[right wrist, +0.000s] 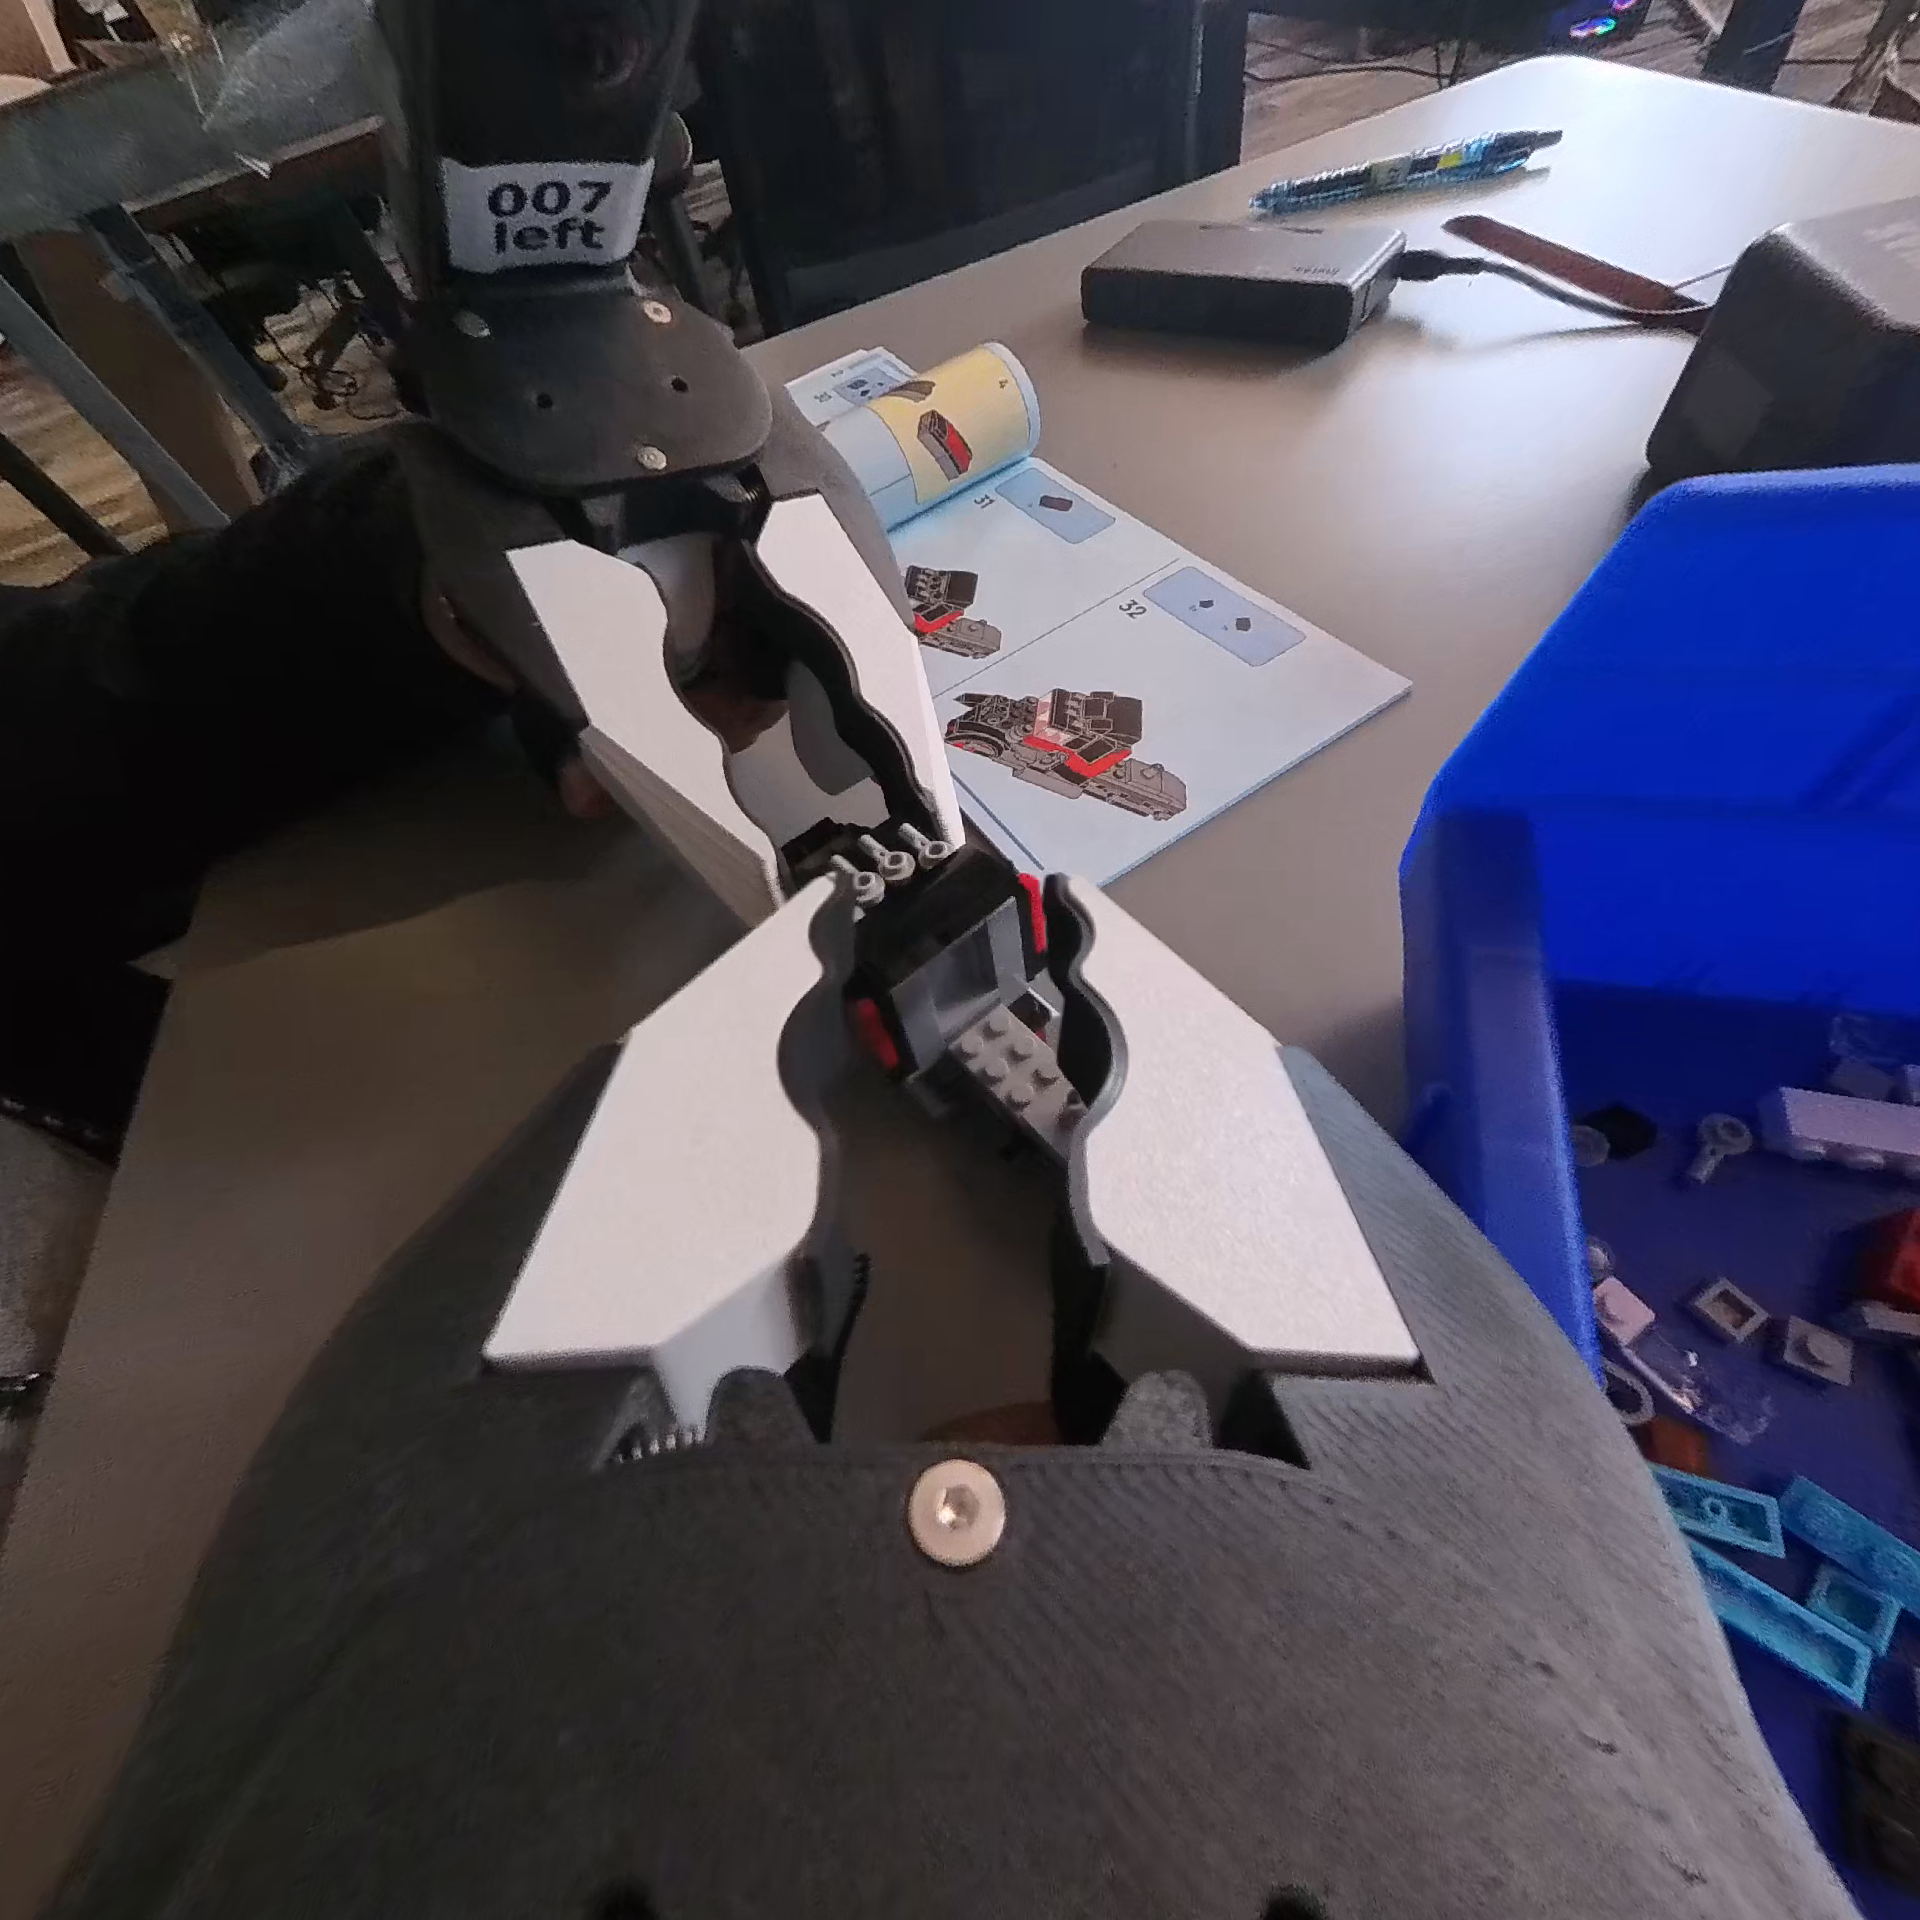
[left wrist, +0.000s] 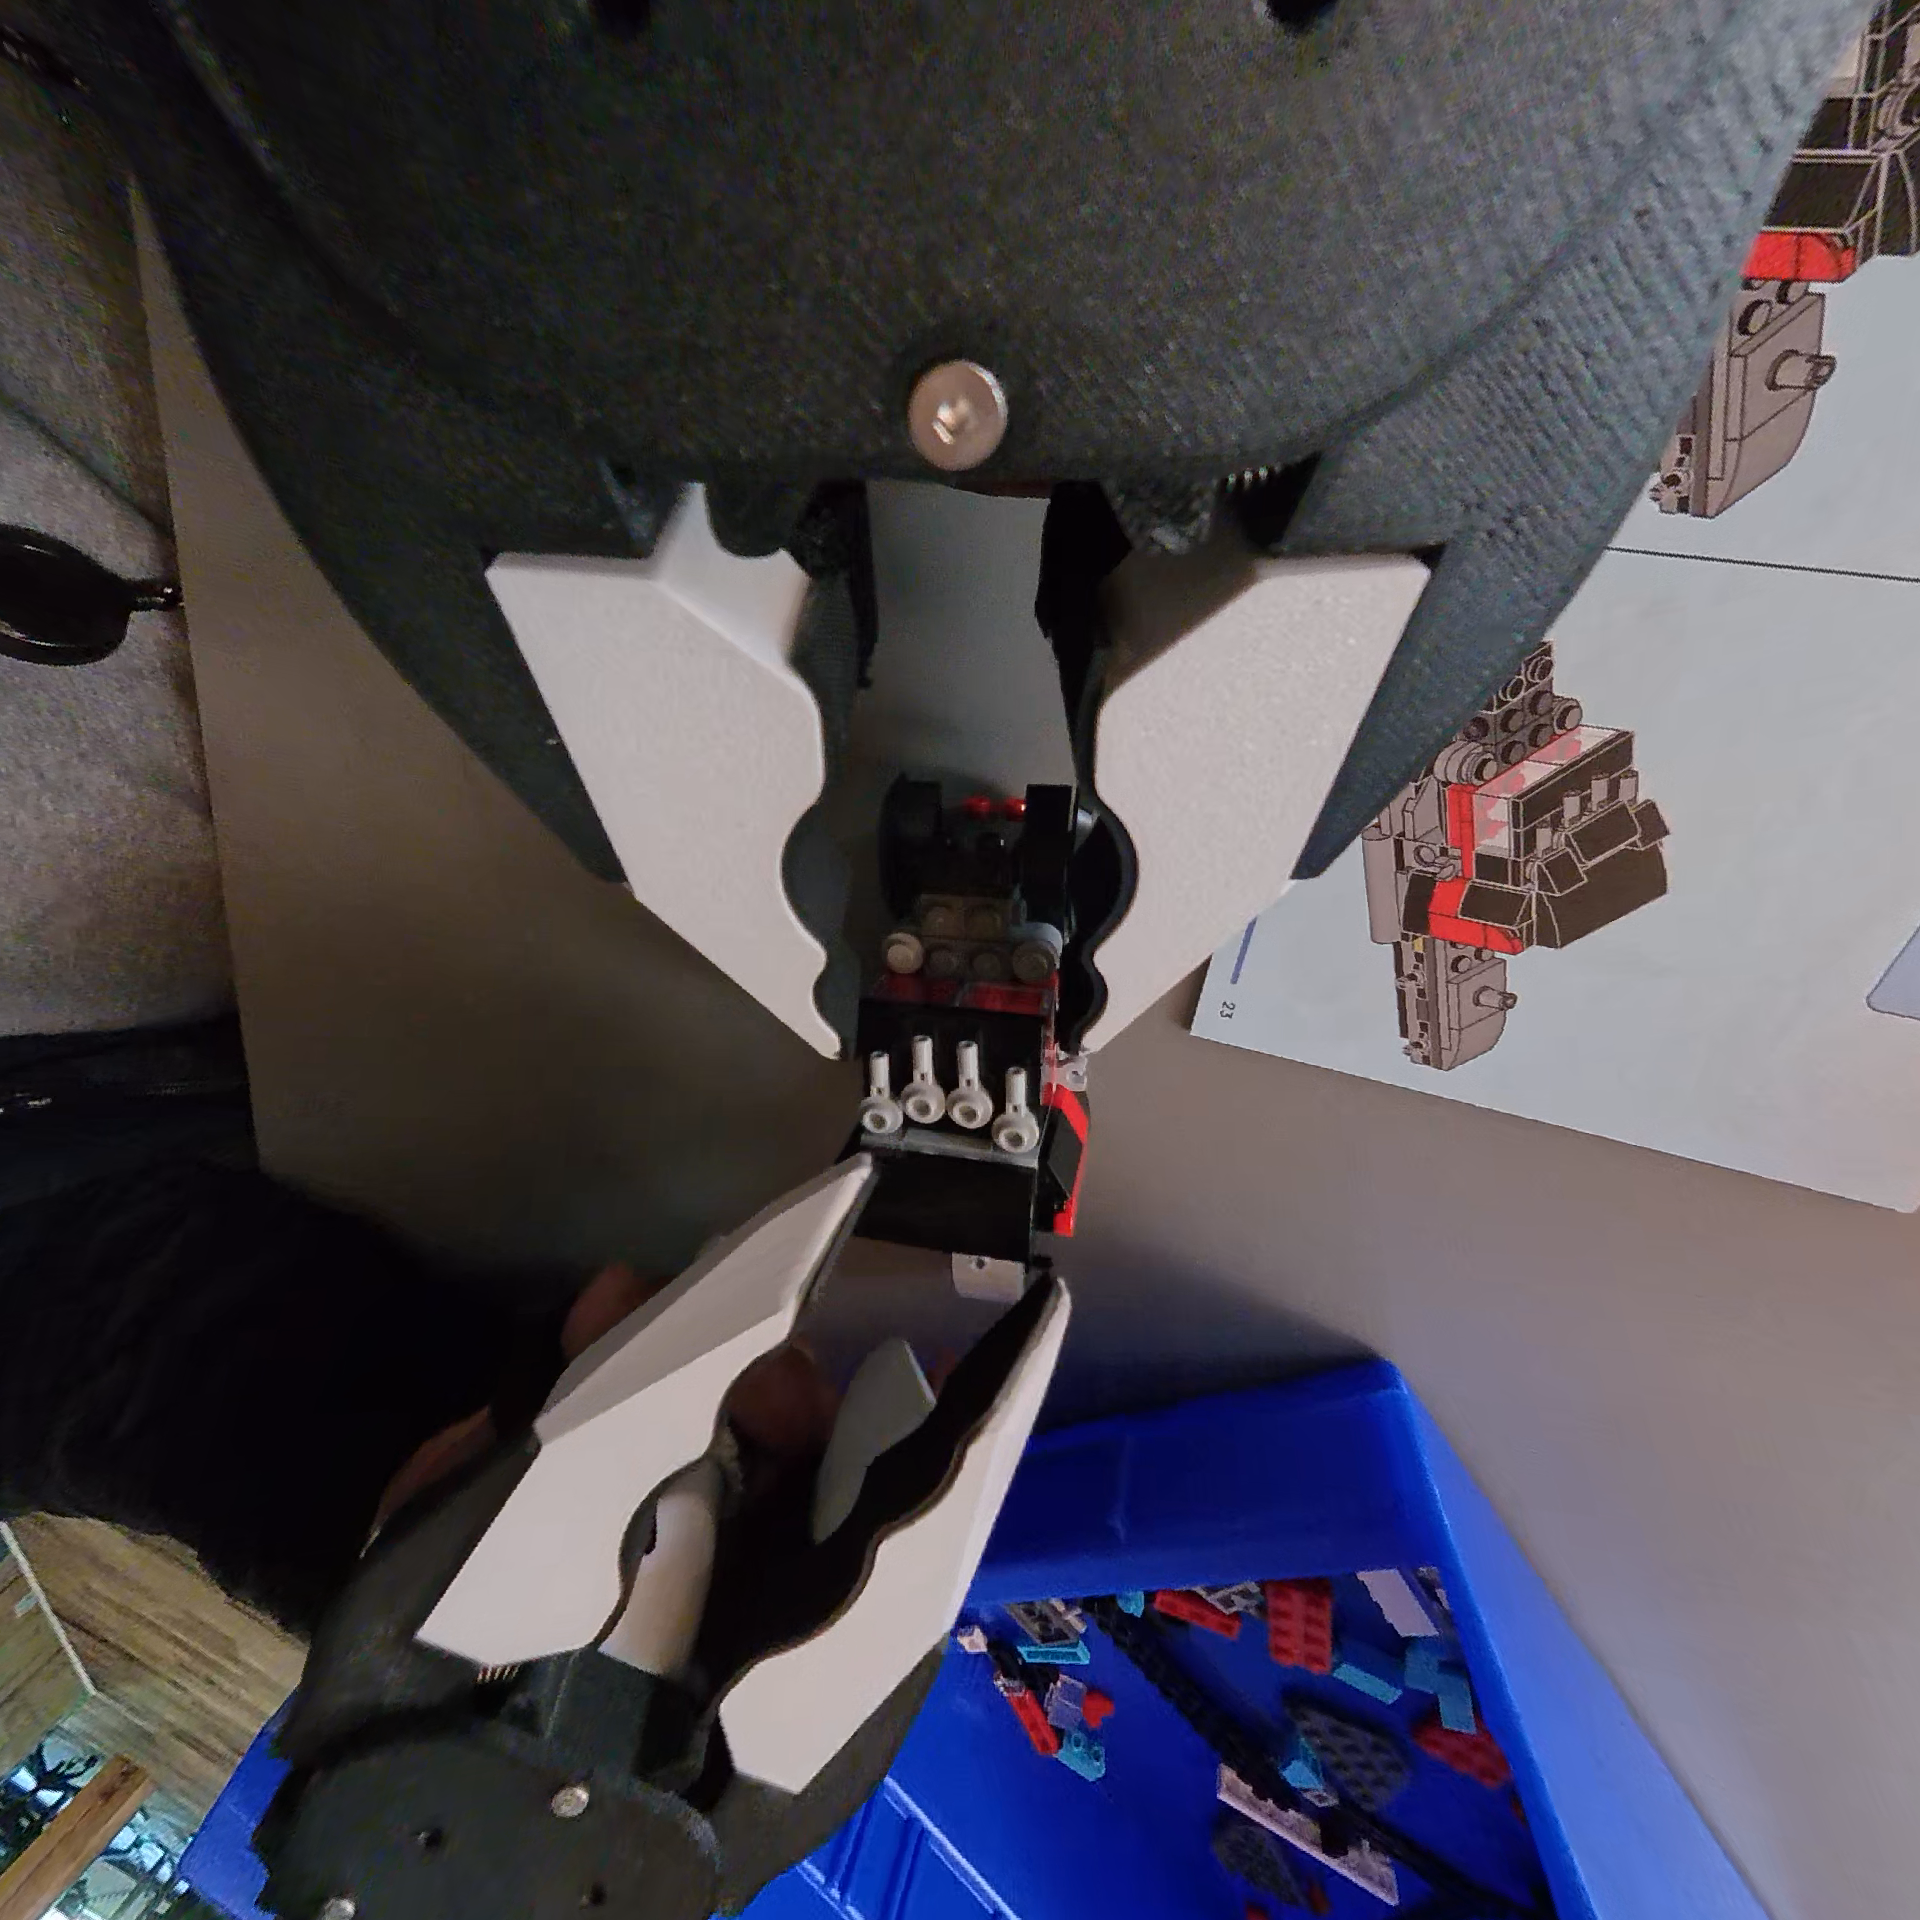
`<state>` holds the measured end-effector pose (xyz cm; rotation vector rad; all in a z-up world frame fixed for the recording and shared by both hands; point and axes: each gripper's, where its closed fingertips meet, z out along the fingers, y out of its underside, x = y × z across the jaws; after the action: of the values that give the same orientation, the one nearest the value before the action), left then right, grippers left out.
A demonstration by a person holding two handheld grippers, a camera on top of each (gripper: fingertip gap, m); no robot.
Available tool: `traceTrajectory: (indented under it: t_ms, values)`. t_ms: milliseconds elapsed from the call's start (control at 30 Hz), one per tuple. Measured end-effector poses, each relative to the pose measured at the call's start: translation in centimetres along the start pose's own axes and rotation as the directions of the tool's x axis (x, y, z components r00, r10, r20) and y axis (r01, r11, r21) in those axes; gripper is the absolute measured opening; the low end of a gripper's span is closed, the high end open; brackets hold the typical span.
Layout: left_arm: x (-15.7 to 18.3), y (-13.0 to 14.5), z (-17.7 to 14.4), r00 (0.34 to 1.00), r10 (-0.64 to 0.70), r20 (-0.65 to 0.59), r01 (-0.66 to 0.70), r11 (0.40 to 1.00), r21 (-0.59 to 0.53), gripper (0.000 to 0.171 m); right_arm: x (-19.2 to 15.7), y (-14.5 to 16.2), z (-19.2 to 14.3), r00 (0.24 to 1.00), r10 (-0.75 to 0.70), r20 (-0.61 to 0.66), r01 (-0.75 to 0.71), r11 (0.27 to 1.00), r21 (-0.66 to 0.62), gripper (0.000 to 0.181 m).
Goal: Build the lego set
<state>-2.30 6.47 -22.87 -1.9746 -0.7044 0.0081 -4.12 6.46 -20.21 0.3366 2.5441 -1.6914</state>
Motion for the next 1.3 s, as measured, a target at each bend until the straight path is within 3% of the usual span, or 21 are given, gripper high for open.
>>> traceTrajectory:
  t_ms: [533, 933, 1067, 1167, 1300]
  values:
    - [-0.2, 0.4, 0.4, 0.988, 0.119, 0.094, -0.115, 0.992, -0.045, 0.045, 0.0, 1.1, -3.1, 0.998, 0.055, -0.024, -0.054, 0.998, 0.039, 0.042]
    - [-0.6, 1.6, 1.0, 0.966, 0.205, 0.16, -0.183, 0.973, -0.143, 0.053, -0.7, 1.0, -3.2, 1.0, 0.026, -0.014, -0.026, 0.999, 0.03, 0.042]
    - [-0.9, 1.9, 1.2, 0.959, 0.218, 0.18, -0.185, 0.966, -0.181, 0.051, -0.7, 1.0, -3.2, 1.0, 0.024, -0.014, -0.023, 0.999, 0.031, 0.042]
    - [-1.0, 2.0, 1.5, 0.958, 0.218, 0.186, -0.182, 0.964, -0.195, 0.04, -0.7, 1.0, -3.2, 1.0, 0.021, -0.016, -0.021, 0.999, 0.028, 0.042]
    - [-0.9, 2.0, 1.5, 0.964, 0.202, 0.174, -0.169, 0.967, -0.189, 0.04, -0.6, 1.1, -3.2, 1.0, -0.005, -0.03, 0.005, 1.0, 0.019, 0.042]
